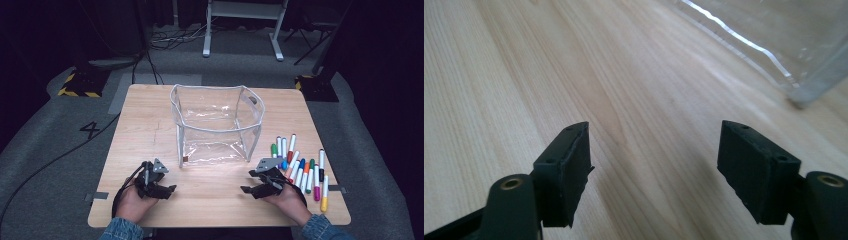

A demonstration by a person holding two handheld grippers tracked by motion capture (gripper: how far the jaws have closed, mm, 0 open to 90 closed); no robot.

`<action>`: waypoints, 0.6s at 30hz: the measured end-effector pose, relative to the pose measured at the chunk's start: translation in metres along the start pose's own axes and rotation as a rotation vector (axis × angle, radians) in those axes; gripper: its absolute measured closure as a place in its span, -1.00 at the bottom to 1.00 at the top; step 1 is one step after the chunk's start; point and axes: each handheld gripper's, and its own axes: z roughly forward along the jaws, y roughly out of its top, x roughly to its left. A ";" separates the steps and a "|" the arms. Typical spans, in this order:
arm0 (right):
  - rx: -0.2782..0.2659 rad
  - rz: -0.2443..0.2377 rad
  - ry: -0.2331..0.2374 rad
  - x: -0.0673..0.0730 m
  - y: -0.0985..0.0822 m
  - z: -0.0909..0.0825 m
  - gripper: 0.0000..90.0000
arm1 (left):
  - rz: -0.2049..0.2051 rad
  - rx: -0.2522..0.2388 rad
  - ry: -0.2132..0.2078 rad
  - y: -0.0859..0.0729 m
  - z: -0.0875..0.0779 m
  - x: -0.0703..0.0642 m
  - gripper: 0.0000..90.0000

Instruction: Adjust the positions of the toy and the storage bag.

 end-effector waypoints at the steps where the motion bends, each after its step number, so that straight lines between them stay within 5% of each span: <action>1: 0.002 0.002 0.001 0.000 0.000 0.003 -0.37 | 0.001 -0.003 0.003 -0.002 0.002 0.001 -0.43; 5: -0.057 -0.016 -0.008 -0.001 -0.003 0.010 -0.40 | -0.015 -0.041 0.010 -0.004 0.005 0.005 -0.50; 8: -0.092 -0.078 -0.038 0.000 -0.008 0.014 -0.51 | -0.023 -0.060 0.025 -0.005 0.007 0.008 -0.66; 18: -0.108 -0.060 -0.049 0.001 -0.006 0.019 -0.65 | -0.026 -0.092 0.024 -0.011 0.008 0.008 -0.68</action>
